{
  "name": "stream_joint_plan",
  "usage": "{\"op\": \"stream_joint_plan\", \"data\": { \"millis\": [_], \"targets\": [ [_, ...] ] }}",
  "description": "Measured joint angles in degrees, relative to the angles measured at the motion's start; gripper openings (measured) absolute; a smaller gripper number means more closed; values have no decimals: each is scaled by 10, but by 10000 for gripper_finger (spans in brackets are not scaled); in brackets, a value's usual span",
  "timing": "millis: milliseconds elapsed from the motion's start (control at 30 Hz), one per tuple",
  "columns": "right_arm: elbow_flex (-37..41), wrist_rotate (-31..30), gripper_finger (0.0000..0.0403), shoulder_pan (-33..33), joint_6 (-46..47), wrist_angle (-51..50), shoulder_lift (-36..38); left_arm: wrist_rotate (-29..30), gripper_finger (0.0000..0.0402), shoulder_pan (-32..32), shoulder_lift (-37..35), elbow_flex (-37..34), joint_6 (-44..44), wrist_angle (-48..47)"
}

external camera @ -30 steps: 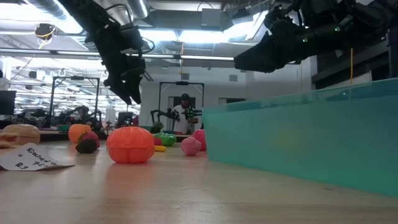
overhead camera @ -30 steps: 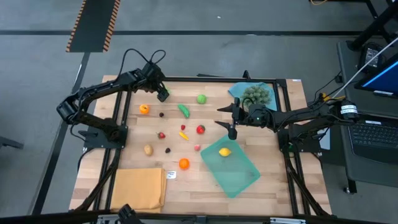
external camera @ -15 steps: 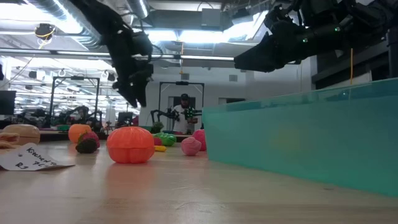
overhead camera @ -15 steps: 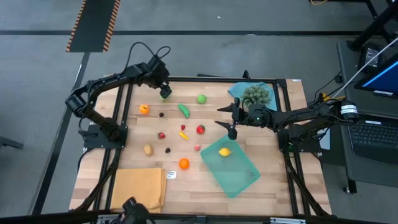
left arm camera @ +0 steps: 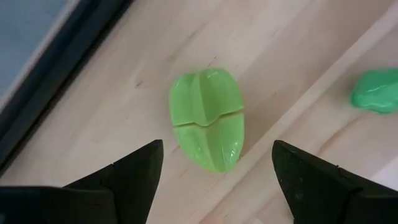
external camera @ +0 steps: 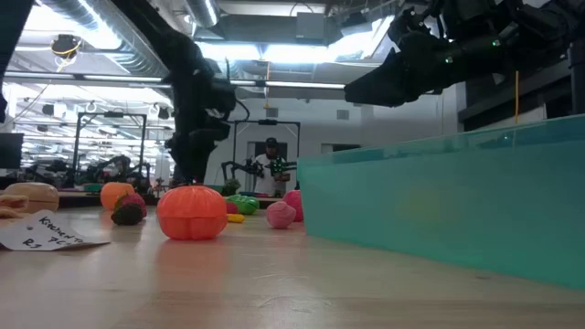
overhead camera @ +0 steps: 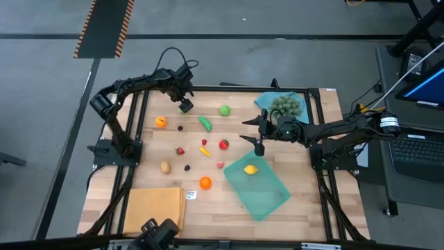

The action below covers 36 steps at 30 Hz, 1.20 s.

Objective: Pick and placing Produce into tupperware
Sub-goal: Put the starfruit into the green bin

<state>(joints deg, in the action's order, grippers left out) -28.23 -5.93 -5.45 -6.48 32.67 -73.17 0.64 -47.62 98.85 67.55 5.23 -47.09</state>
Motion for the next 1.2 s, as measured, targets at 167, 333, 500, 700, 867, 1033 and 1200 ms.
{"op": "stream_joint_plan", "data": {
  "millis": [167, 333, 500, 700, 867, 1033, 1200],
  "targets": [
    [0, 0, 276, 0, 0, 0, 0, 0, 293, 0, 24, 0, -2, 2],
    [0, 0, 276, 0, 0, 0, 0, 0, 293, 0, 48, 0, -6, 14],
    [0, 0, 276, 0, 0, 0, 0, 0, 293, 2, 67, 0, -14, 46],
    [0, 0, 276, 0, 0, -1, 0, 0, 293, 5, 78, 0, -21, 52],
    [0, 0, 276, 0, -1, -8, 0, 1, 293, 16, 94, 0, -21, 53],
    [0, 0, 276, 0, 0, -8, 0, 3, 293, 25, 113, 3, -21, 55],
    [0, 0, 276, 0, 0, -8, 0, 3, 293, 28, 120, 3, -19, 54]
  ]
}}
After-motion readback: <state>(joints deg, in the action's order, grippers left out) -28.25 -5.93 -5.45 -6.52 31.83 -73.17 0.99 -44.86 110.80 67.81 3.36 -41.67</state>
